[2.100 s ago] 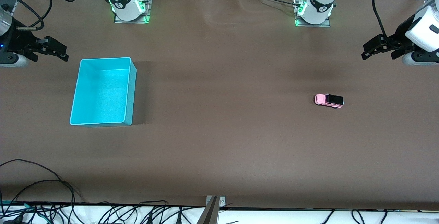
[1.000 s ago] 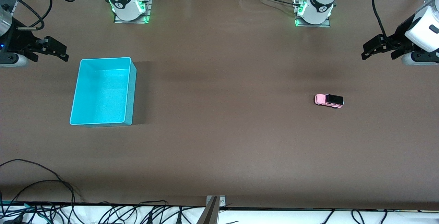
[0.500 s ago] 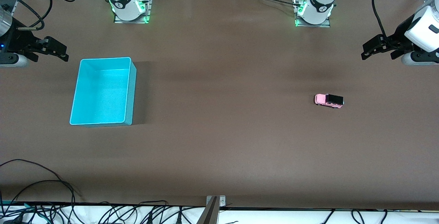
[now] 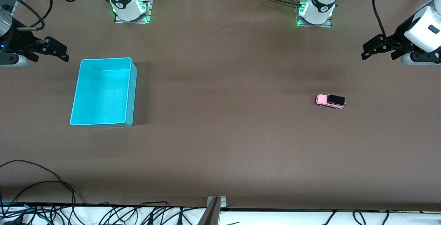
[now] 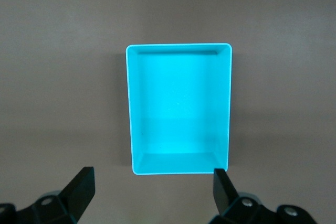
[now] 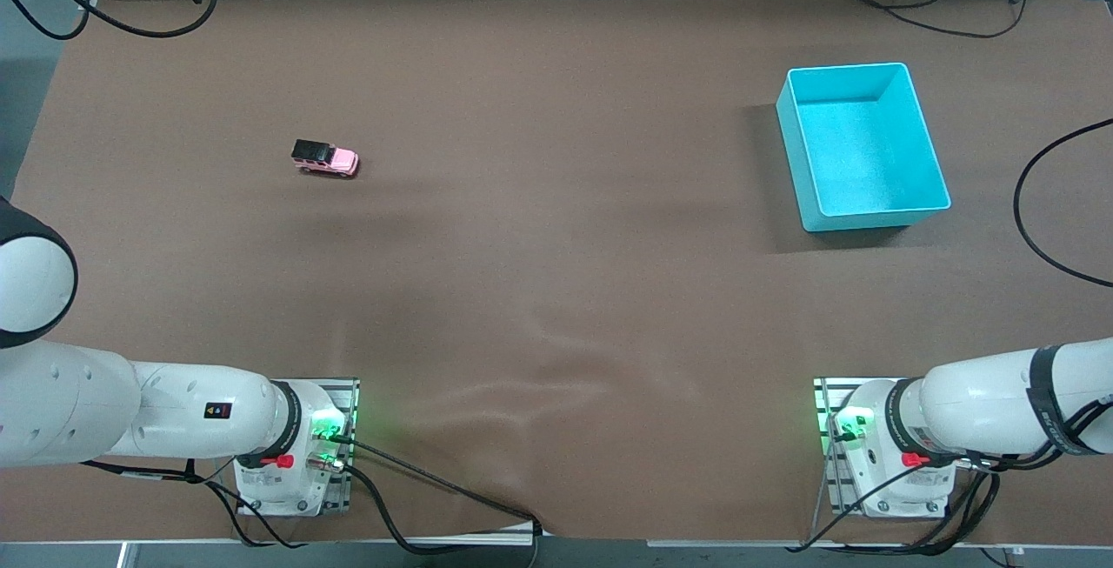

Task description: Wind and store pink jeep toy

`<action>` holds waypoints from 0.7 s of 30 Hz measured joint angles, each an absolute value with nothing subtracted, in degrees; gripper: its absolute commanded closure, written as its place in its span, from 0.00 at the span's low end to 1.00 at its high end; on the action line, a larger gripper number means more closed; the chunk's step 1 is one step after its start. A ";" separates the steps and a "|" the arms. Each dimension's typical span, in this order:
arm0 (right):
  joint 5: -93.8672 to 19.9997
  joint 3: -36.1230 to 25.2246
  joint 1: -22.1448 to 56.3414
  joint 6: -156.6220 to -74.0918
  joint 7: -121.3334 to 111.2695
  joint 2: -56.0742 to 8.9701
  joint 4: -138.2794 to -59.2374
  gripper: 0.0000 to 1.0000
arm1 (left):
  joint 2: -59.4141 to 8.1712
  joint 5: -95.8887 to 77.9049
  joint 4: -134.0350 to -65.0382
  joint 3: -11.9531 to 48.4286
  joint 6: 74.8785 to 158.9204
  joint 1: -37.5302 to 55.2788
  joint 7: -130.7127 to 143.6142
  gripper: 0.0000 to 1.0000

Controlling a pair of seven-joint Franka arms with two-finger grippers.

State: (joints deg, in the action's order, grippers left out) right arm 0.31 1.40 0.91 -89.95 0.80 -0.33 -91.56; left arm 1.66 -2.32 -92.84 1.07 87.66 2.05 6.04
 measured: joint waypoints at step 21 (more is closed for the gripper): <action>0.31 1.40 0.91 -89.95 0.80 -0.36 -91.56 0.00 | 1.37 -2.32 -92.29 0.85 87.62 1.64 6.05 0.00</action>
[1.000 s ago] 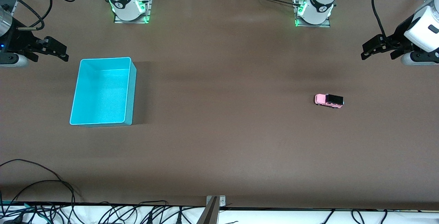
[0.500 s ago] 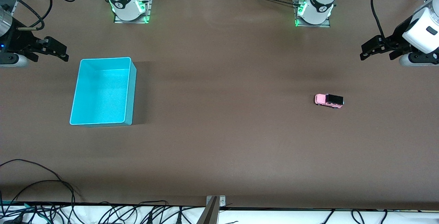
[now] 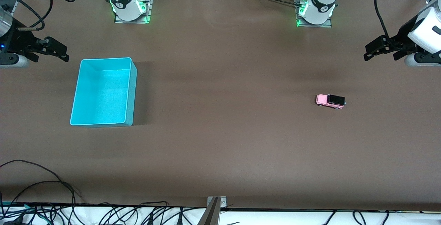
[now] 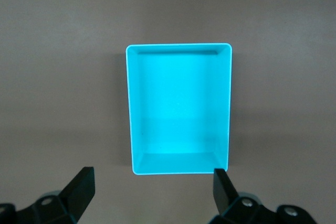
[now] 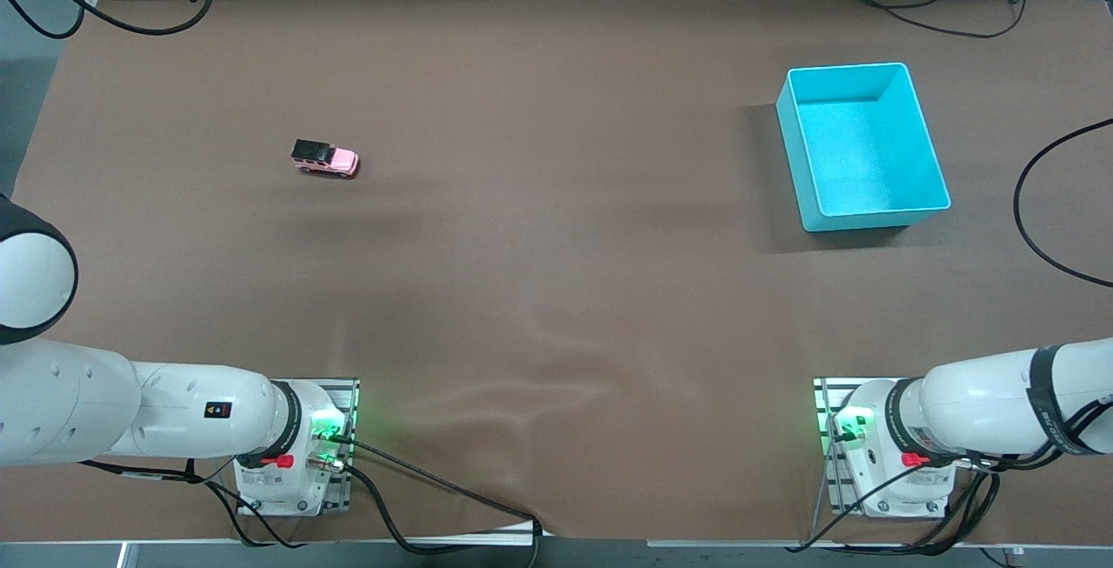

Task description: Wind and store pink jeep toy

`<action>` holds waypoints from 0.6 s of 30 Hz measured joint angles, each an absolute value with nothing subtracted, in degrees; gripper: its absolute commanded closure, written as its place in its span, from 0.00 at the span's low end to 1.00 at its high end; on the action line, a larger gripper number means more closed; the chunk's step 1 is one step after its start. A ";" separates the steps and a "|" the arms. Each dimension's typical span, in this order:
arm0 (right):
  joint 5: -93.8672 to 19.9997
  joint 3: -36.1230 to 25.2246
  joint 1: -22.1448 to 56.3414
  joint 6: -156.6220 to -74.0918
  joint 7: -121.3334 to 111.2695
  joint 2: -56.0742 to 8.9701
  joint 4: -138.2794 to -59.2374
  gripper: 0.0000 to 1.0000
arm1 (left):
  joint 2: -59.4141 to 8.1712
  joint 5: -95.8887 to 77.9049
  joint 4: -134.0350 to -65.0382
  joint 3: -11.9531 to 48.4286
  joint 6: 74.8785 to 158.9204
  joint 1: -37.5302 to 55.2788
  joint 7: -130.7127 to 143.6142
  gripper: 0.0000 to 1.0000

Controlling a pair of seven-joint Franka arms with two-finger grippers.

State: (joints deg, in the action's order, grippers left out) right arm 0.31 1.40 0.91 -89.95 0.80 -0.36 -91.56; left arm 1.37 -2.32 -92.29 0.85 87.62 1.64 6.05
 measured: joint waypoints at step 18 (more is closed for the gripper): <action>0.31 1.40 0.91 -89.95 0.80 -0.38 -91.56 0.00 | 0.70 -2.32 -92.29 1.11 87.60 2.34 5.84 0.00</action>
State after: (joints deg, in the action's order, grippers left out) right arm 0.31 1.40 0.91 -89.95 0.80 -0.38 -91.56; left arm 0.70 -2.32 -92.29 1.11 87.60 2.34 5.84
